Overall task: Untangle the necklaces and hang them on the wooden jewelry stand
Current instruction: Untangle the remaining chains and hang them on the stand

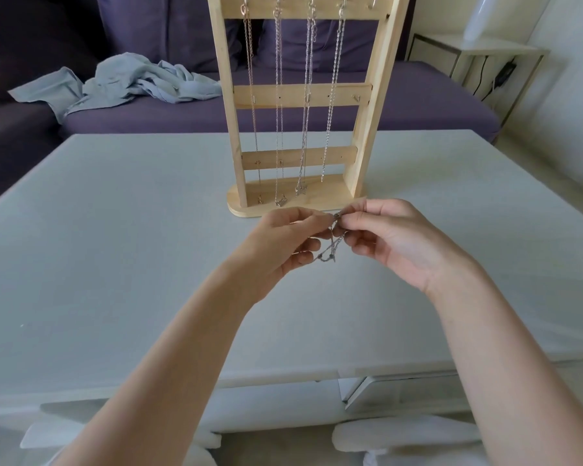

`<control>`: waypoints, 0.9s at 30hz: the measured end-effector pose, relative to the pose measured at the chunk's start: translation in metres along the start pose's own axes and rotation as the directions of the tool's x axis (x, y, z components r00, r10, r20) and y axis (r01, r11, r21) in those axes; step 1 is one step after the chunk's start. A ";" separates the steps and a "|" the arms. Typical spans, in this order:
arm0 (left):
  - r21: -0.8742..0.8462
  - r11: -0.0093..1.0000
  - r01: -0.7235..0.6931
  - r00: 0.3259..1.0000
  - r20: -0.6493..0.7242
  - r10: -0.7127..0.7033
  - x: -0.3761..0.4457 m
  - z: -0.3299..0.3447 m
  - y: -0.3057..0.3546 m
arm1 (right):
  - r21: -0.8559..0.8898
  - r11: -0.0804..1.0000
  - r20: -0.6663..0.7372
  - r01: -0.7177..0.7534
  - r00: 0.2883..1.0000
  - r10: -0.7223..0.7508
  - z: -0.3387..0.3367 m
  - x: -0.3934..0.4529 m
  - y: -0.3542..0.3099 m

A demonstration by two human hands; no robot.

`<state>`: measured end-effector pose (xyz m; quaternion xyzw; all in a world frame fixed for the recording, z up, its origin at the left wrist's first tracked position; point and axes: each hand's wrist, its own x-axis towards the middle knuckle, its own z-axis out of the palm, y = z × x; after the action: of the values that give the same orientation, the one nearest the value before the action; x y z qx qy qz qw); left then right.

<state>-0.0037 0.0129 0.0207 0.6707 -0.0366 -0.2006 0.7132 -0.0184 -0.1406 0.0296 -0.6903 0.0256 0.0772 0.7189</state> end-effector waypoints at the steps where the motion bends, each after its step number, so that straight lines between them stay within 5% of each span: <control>1: 0.054 0.998 -0.009 1.000 -0.001 0.010 0.000 0.000 -0.001 | -0.014 1.000 0.003 -0.001 1.000 0.001 0.000 0.000 0.001; 9: 0.211 0.977 -0.025 0.999 -0.040 0.034 0.001 0.001 -0.003 | -0.023 0.999 -0.051 -0.028 0.998 0.027 0.002 0.001 0.002; 15: -0.073 0.997 0.022 0.998 -0.049 -0.026 0.001 0.000 0.000 | 0.121 0.992 -0.113 -0.034 0.992 0.047 0.006 0.003 -0.001; 19: -0.242 0.968 0.065 0.995 -0.061 -0.082 0.001 -0.002 0.003 | 0.104 0.994 -0.017 -0.031 0.999 0.033 0.006 0.002 -0.001; 27: -0.153 0.986 0.066 0.993 -0.088 -0.080 0.000 -0.004 0.003 | -0.049 0.998 0.009 -0.026 1.000 0.027 0.003 0.000 0.001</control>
<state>-0.0020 0.0174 0.0231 0.6247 0.0367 -0.1972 0.7546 -0.0187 -0.1380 0.0288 -0.7070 0.0295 0.0906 0.7008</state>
